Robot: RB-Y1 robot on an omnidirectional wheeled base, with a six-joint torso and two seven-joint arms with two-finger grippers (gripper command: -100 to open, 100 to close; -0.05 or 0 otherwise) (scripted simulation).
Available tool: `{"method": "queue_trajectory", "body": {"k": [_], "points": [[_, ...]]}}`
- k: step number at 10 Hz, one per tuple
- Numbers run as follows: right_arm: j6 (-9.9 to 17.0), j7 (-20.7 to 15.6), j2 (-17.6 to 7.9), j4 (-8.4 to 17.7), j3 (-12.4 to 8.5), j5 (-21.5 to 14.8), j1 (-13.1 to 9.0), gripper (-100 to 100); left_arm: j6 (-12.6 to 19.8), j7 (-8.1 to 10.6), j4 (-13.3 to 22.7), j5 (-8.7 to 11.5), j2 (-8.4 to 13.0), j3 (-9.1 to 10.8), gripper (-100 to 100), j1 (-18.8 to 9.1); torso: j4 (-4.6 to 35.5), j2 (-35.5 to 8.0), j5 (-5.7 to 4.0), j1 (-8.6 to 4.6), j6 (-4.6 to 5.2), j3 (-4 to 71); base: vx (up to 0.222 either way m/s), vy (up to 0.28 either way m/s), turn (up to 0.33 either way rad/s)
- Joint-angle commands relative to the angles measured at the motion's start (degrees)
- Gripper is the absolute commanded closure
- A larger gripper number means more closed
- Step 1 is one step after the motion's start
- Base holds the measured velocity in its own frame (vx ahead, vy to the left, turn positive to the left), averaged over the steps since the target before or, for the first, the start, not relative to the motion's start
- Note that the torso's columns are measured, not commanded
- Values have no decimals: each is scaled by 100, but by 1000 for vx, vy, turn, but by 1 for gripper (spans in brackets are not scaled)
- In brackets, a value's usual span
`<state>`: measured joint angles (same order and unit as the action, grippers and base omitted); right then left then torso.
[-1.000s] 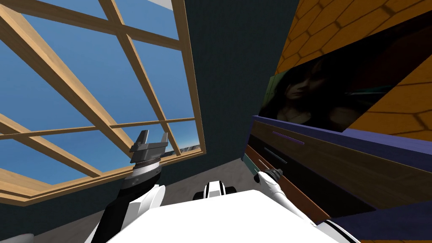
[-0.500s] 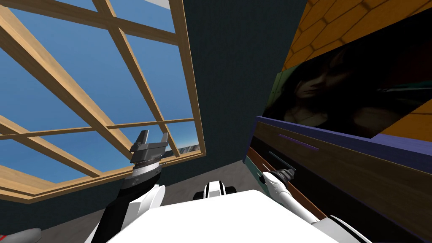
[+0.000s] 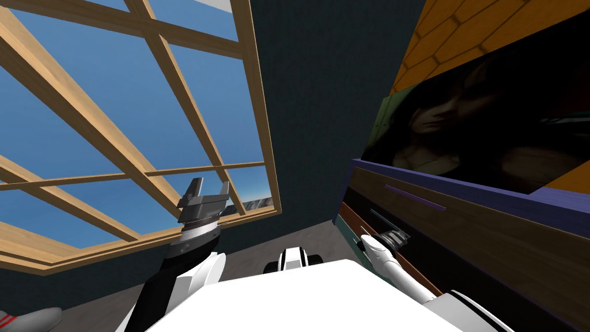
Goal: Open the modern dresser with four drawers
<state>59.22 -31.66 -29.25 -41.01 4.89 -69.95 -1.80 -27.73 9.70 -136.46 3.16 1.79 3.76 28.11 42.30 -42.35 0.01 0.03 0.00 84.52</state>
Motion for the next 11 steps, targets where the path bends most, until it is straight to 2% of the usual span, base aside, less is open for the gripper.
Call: {"method": "queue_trajectory", "body": {"k": [1,5,6,7,11], "points": [[-5,-64,-4,-24,-12,19,-31,100,0,0,0,0,-1,-1,0,0,0,-1,6,30,-1,0,-41,167,-10],[-14,-122,-11,-36,-24,37,-71,100,0,0,0,0,-2,-2,0,-1,-2,7,1,5,0,4,-37,177,-9],[-56,41,-5,-113,-72,87,-146,-100,0,0,-1,0,-1,-1,0,0,-4,16,-8,-38,1,10,-28,-36,-12],[-68,99,-5,-138,-89,102,-172,-100,0,0,0,0,1,0,0,0,-4,12,-19,-70,1,8,-39,-99,-4],[-157,509,-4,-319,-204,208,-354,-100,0,0,0,0,1,1,0,0,-2,7,3,6,-1,5,-28,-109,-7]]}}
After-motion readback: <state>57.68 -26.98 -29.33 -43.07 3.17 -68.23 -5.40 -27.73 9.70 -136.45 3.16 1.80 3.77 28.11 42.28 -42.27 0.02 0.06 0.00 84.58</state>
